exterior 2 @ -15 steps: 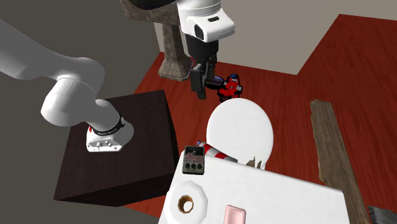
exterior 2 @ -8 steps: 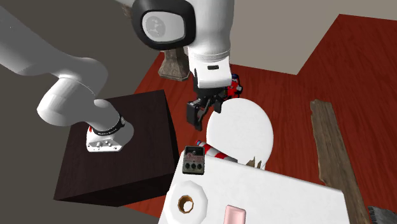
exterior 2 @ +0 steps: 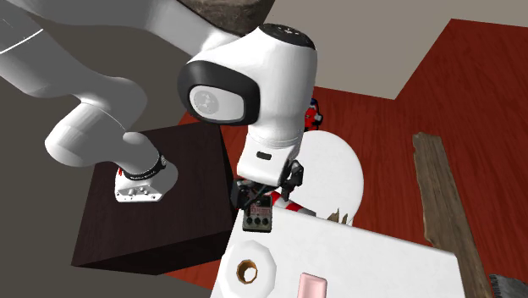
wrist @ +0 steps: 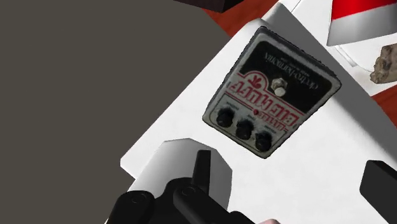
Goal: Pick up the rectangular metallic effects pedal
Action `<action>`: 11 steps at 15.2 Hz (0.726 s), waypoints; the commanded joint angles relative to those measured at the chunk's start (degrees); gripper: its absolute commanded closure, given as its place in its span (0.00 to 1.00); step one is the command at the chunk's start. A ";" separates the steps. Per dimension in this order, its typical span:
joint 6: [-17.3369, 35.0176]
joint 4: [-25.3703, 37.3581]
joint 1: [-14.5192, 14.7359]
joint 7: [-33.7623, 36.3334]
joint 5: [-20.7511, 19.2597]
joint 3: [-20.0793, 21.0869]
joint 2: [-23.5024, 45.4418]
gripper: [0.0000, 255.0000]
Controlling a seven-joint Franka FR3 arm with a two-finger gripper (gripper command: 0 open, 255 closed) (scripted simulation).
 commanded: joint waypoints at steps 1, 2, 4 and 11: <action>0.39 -0.73 -1.60 3.21 -0.80 -0.62 0.28 0.00; 1.17 -1.19 -1.65 3.49 -0.99 -0.63 0.64 0.00; 2.74 -2.06 -1.76 4.07 -1.38 -0.64 1.40 0.00; 6.34 -3.98 -2.10 5.43 -2.43 -0.71 3.24 1.00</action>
